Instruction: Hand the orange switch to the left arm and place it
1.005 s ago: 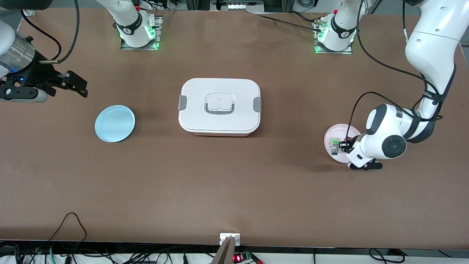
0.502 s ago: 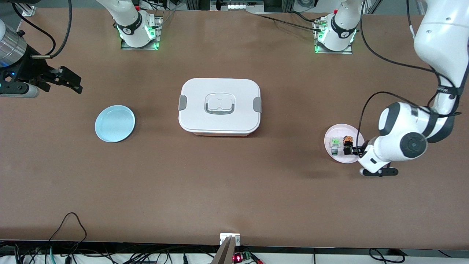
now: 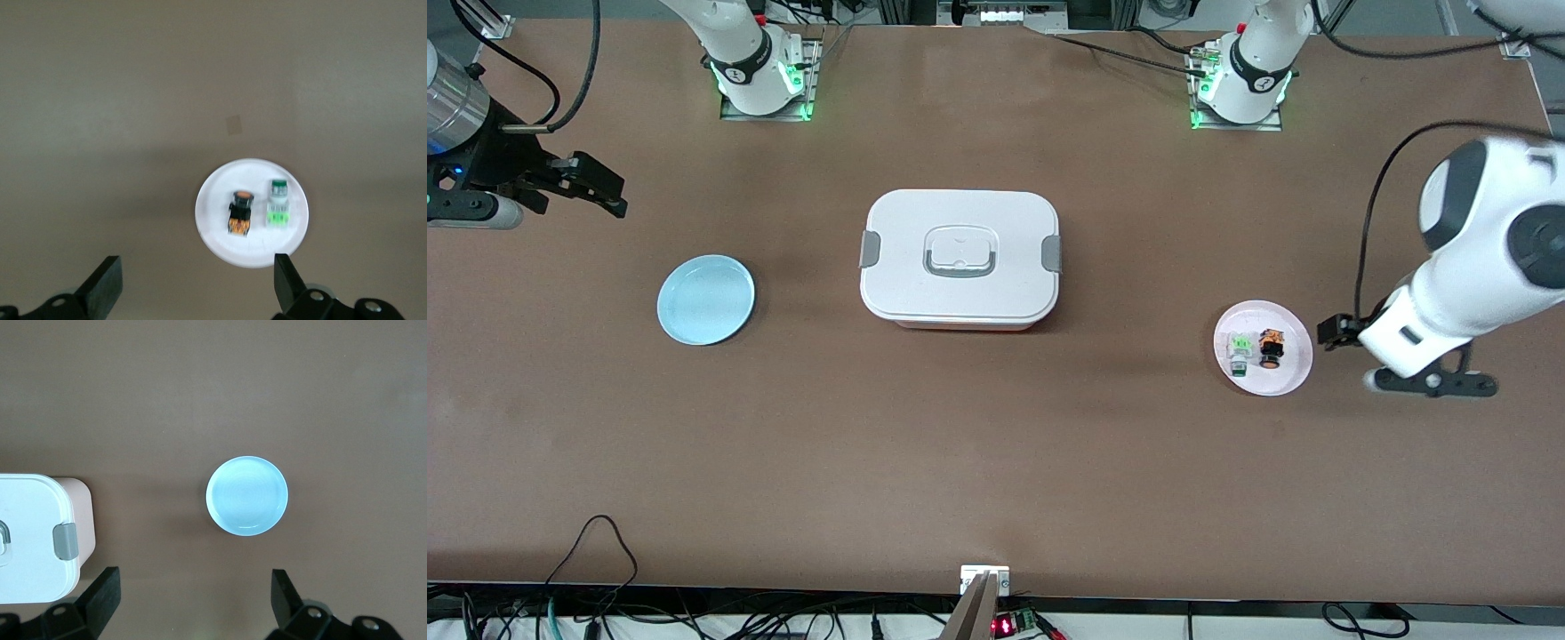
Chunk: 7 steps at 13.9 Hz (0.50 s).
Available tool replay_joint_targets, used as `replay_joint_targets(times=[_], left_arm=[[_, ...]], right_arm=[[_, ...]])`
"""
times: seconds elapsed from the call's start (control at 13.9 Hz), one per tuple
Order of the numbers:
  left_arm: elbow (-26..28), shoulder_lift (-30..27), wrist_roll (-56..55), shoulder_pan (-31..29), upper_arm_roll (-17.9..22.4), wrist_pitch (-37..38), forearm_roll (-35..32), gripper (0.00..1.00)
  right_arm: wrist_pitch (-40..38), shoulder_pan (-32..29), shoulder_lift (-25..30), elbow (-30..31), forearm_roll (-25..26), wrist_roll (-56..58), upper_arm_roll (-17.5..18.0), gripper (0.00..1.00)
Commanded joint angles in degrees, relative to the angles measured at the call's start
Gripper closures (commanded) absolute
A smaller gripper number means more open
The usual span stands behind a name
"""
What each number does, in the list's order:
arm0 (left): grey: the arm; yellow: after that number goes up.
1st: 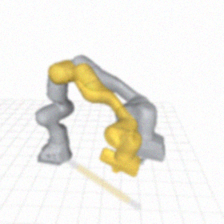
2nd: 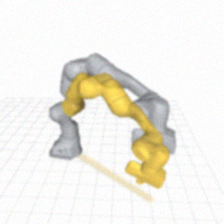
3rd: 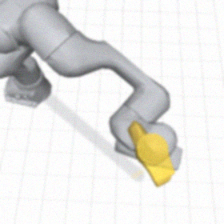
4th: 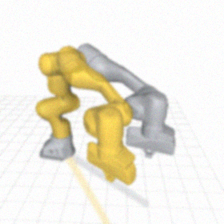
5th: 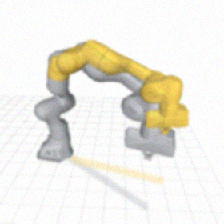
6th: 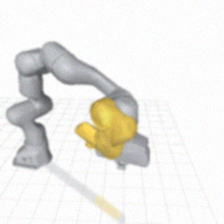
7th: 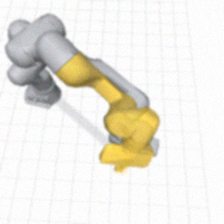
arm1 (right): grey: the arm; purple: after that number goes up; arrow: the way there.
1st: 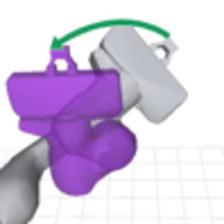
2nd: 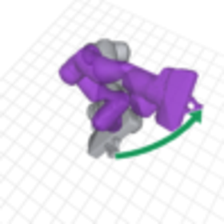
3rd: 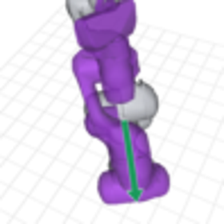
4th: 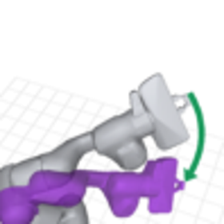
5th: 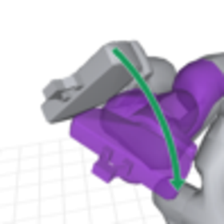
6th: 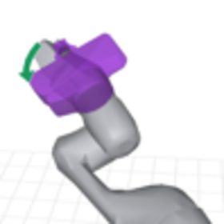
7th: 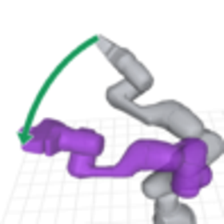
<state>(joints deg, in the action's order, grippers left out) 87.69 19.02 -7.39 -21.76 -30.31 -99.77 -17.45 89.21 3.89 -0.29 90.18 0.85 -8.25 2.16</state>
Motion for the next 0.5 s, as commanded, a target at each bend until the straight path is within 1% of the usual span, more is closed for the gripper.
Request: replay_joint_targets(times=[0.0,0.07,0.14,0.29,0.43], left_arm=[[-7.5,-0.9,3.6,-0.3,-0.5,11.3,5.0,0.00],[-9.7,-1.3,3.8,-0.3,-0.7,14.5,6.4,0.00],[-10.5,-2.3,3.8,-0.1,-0.8,15.6,6.6,0.00],[-10.5,-3.9,3.8,-0.1,-0.8,15.6,7.7,0.00],[-9.5,-7.4,3.6,0.0,0.1,15.7,10.7,0.00]], right_arm=[[-1.0,-0.5,-0.3,-1.4,0.0,-0.7,0.5,0.00],[-1.0,-0.5,-0.3,-1.8,0.0,-0.8,0.5,0.00],[-1.0,-0.5,-0.3,-2.1,0.0,-0.7,0.5,0.00],[-1.2,-0.5,-0.1,-2.1,0.0,-0.9,0.6,0.00],[-1.2,-0.5,0.0,-2.1,0.0,-1.2,0.6,0.00]])
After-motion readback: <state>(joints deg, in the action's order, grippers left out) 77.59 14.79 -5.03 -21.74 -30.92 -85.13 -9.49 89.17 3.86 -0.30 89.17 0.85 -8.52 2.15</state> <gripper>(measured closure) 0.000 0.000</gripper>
